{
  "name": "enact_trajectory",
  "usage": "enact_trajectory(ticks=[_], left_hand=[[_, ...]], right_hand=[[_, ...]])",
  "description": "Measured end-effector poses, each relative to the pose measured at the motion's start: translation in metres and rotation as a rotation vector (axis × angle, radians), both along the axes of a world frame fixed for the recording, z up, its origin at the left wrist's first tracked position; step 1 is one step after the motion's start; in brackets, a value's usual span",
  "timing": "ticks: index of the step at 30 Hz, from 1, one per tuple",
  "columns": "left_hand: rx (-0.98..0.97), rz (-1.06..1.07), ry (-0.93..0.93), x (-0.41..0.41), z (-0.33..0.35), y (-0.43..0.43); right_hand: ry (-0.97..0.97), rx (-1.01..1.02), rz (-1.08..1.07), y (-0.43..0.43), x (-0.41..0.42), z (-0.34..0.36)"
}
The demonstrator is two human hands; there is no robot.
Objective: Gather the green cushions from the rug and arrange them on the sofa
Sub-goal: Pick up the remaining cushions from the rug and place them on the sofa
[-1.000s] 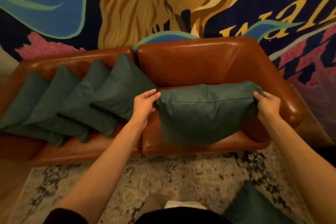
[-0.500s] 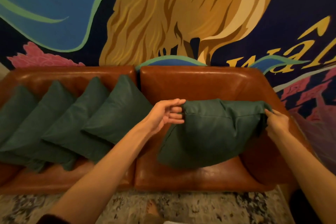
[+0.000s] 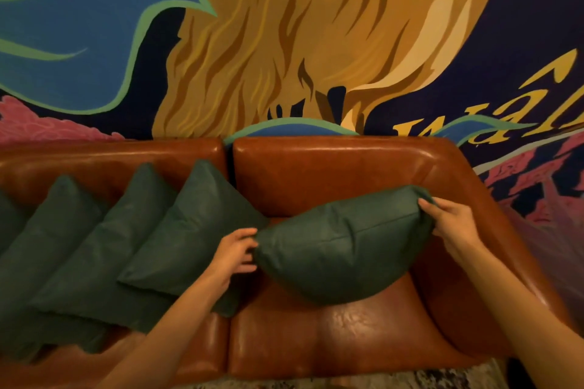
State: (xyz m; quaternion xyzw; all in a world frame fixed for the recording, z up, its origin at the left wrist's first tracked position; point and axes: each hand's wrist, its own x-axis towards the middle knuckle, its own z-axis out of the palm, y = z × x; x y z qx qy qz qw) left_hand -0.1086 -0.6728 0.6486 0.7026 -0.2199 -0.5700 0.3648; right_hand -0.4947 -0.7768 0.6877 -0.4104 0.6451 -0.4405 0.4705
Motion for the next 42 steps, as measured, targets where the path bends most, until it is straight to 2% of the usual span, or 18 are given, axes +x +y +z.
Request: enact_trajectory(ticks=[2,4,7,9,11,13,15,17,25,27,32,33,35,36,38,39,42], left_hand=[[0.082,-0.063,-0.116,0.004,-0.016,-0.001],[0.109,-0.222,-0.334,0.003,-0.021,-0.002],[0.006,-0.395,-0.558,-0.008,-0.016,-0.021],[-0.137,-0.386,-0.601,-0.028,-0.006,-0.045],[-0.29,-0.382,-0.565,-0.053,0.009,-0.072],[-0.404,-0.467,-0.576,-0.083,0.015,-0.101],[-0.422,-0.594,-0.678,-0.112,0.013,-0.126],[-0.37,-0.621,-0.726,-0.137,0.007,-0.145],[-0.402,-0.22,-0.691,-0.149,-0.023,-0.153],[-0.431,-0.124,-0.67,-0.144,-0.019,-0.151],[-0.474,0.036,-0.555,-0.121,0.009,-0.127],[-0.484,0.065,-0.511,-0.115,0.015,-0.121],[-0.489,0.148,-0.416,-0.106,0.023,-0.107],[-0.493,0.184,-0.365,-0.102,0.026,-0.101],[-0.483,0.227,-0.29,-0.097,0.027,-0.09],[-0.466,0.244,-0.274,-0.094,0.024,-0.086],[-0.389,0.297,-0.247,-0.086,0.016,-0.073]], right_hand=[[-0.044,-0.027,0.064,-0.014,0.019,0.005],[-0.066,-0.045,0.119,-0.027,0.033,0.002],[-0.064,-0.062,0.211,-0.046,0.052,-0.001],[-0.021,-0.069,0.31,-0.059,0.063,-0.002],[0.031,-0.082,0.401,-0.067,0.074,-0.003],[0.07,-0.099,0.464,-0.076,0.082,-0.006],[0.092,-0.116,0.507,-0.084,0.088,-0.007],[0.074,-0.122,0.535,-0.091,0.088,-0.008],[0.03,-0.095,0.523,-0.116,0.079,-0.045],[0.033,-0.101,0.446,-0.132,0.072,-0.057],[0.234,0.22,0.214,-0.195,0.01,-0.136],[0.213,0.3,0.161,-0.205,-0.002,-0.15],[-0.008,0.451,0.044,-0.21,-0.009,-0.155],[-0.148,0.499,0.048,-0.212,-0.008,-0.153],[-0.308,0.536,0.154,-0.219,0.002,-0.145],[-0.336,0.535,0.191,-0.223,0.009,-0.143],[-0.219,0.511,0.189,-0.234,0.037,-0.134]])
